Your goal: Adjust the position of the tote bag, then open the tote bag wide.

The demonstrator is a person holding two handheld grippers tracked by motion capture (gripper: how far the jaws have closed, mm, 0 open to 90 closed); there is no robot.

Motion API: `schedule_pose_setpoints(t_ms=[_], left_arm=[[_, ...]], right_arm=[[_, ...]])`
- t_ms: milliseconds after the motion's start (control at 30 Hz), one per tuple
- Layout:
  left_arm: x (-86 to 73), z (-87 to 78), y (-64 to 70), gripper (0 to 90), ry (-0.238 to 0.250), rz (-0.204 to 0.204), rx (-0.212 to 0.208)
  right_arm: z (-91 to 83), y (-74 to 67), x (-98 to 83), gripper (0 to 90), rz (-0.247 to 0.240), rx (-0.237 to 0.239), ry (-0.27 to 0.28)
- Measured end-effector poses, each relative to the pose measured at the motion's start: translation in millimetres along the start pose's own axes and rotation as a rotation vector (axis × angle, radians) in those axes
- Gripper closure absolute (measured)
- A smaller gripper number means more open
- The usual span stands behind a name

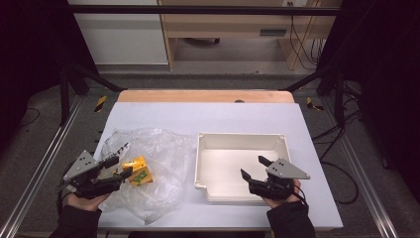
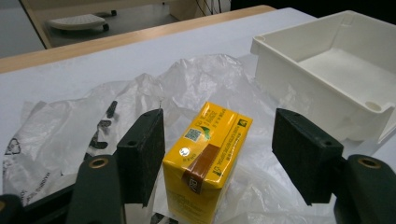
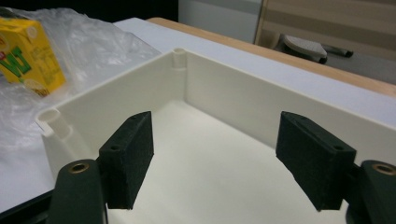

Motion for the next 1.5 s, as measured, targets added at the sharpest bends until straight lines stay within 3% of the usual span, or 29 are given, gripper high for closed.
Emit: schedule_pose_setpoints(t_ms=[233, 667, 1067, 1500], left_arm=[[-11.6, 12.0, -0.1, 27.7, -0.044, 0.033, 0.004], [-25.3, 23.7, -8.7, 19.6, -0.100, 0.069, 0.004], [-37.5, 36.6, -10.4, 19.8, -0.162, 0.085, -0.015], [-40.0, 42.4, -8.9, 25.3, -0.166, 0.093, -0.038]], right_arm=[[-8.8, 19.0, -5.0, 26.5, 0.045, -0.020, -0.006], [-5.5, 23.3, -11.8, 26.2, 0.033, -0.031, -0.036], [-2.2, 24.2, -16.6, 26.4, 0.022, -0.028, -0.054], [0.0, 23.3, -19.9, 27.3, 0.018, -0.025, -0.066]])
Point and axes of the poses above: each handheld gripper's, and its own axes: z roughly forward along the jaws, x roughly out of its top, y roughly to its right, the point moved 10 cm from there along z, roughly forward along the jaws, and after that the axes turned 8 degrees about z, right-handed, at the moved point
